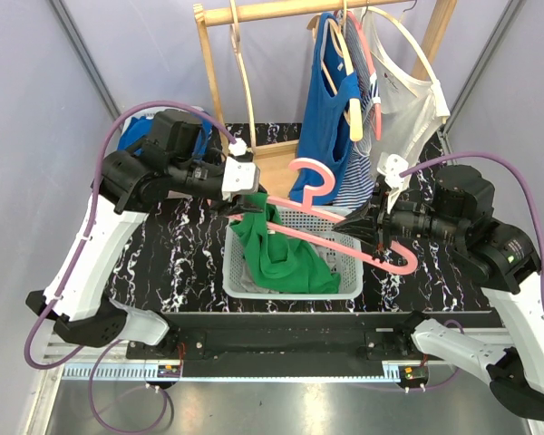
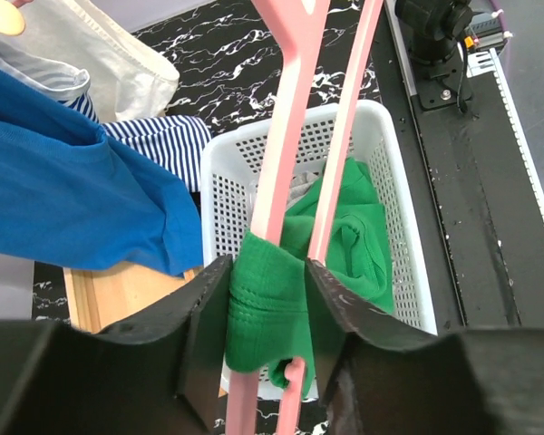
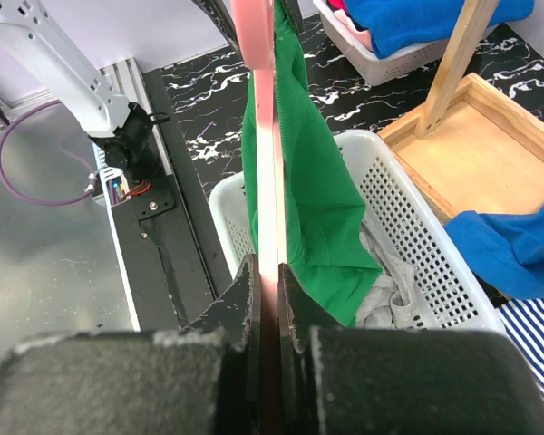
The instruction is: Remove the tank top from the hanger
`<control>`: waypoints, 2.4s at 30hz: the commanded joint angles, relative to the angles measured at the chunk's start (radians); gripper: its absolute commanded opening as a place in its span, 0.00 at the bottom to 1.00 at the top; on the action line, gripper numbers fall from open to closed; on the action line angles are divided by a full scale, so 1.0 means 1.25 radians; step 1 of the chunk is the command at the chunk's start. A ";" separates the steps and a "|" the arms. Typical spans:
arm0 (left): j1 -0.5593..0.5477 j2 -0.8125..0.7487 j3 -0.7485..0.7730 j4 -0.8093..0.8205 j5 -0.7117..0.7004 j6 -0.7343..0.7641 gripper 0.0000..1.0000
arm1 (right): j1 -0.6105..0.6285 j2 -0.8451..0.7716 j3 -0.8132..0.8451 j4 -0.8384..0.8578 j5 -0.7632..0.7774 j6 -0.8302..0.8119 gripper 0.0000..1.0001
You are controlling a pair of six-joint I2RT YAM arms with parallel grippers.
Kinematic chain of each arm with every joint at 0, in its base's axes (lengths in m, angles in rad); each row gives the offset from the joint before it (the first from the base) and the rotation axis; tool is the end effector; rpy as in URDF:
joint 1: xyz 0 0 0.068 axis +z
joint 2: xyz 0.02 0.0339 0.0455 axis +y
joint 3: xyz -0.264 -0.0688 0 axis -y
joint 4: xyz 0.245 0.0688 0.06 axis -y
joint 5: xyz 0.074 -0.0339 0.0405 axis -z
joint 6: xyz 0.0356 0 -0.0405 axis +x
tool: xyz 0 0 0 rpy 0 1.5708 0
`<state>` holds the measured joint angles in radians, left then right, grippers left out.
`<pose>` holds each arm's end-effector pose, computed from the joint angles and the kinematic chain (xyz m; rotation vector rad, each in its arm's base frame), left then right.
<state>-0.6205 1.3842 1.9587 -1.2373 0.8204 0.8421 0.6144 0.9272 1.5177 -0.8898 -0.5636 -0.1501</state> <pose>0.1651 -0.1500 0.4959 1.6909 1.2338 -0.7745 0.0962 0.0911 0.4802 -1.0661 1.5828 0.8426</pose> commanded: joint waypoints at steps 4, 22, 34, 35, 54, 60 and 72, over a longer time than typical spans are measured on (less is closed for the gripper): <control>0.002 -0.045 -0.017 0.030 -0.022 -0.007 0.39 | -0.001 -0.010 -0.007 0.028 0.031 0.004 0.00; 0.002 -0.053 -0.051 0.034 -0.119 0.034 0.09 | -0.001 -0.025 -0.004 0.023 0.054 0.007 0.00; 0.073 -0.070 -0.125 0.069 -0.145 0.051 0.08 | -0.001 -0.064 0.023 -0.027 0.090 0.010 0.00; 0.080 -0.069 -0.138 0.074 -0.148 0.058 0.08 | -0.001 -0.068 0.024 -0.031 0.090 0.013 0.00; 0.096 -0.014 -0.180 0.112 -0.148 -0.010 0.08 | -0.001 -0.095 0.164 -0.150 0.219 -0.011 0.00; -0.042 -0.007 -0.123 0.135 -0.178 -0.054 0.09 | 0.001 -0.069 0.163 -0.106 0.297 0.054 0.00; -0.137 0.003 -0.205 0.230 -0.259 -0.119 0.76 | -0.001 -0.004 0.175 -0.037 0.377 0.116 0.00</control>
<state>-0.7902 1.4101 1.7969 -1.0168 0.5816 0.7113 0.6144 0.9272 1.7008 -1.0115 -0.1658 -0.0334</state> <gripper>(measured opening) 0.571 0.057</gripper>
